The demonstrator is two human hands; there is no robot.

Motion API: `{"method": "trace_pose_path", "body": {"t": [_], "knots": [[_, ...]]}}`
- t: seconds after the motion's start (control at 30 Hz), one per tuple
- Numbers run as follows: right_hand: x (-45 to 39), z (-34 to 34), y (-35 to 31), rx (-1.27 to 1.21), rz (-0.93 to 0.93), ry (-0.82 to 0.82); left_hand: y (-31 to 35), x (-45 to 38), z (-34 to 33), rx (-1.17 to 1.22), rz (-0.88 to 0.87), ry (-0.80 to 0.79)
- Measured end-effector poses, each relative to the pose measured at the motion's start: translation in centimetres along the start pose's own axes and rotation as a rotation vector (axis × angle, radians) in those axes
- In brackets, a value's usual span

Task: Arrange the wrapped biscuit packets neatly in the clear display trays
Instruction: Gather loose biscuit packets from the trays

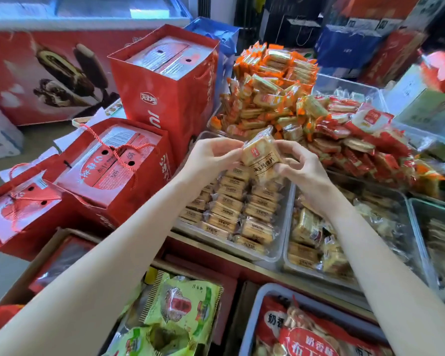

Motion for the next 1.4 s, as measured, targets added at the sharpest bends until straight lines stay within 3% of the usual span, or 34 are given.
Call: {"method": "trace_pose_path", "body": {"t": [0.37, 0.53, 0.93, 1.03, 1.17, 1.27, 1.4], "knots": [[5.2, 2.1, -4.9, 0.2, 0.194, -0.007, 5.7, 4.2, -3.2, -0.207, -0.127, -0.194], [6.4, 2.6, -5.5, 0.166, 0.172, -0.003, 6.3, 5.2, -3.2, -0.238, -0.221, -0.157], [7.8, 3.6, -7.5, 0.307, 0.232, 0.016, 10.3, 7.6, -4.5, -0.834, -0.612, -0.098], [8.0, 3.9, -7.7, 0.315, 0.232, 0.018, 8.8, 7.0, -3.5, -0.745, -0.467, -0.109], [8.5, 4.6, -7.4, 0.271, 0.221, 0.03, 7.0, 6.2, -0.9, -0.275, -0.165, -0.077], [8.6, 4.1, -7.6, 0.268, 0.227, -0.011, 6.8, 5.9, -1.4, -0.19, -0.129, -0.082], [8.2, 3.6, -8.0, 0.27, 0.245, -0.029, 8.1, 5.9, -2.8, -0.345, -0.242, -0.03]]}}
Point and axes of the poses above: each hand's wrist, its own x-axis away from the middle knuckle, its own z-axis out of the back of the hand, y = z × x, the point moved 8 cm from there along -x, towards the middle knuckle, and after that the axes turned 8 degrees about x, right-handed, at the moved point
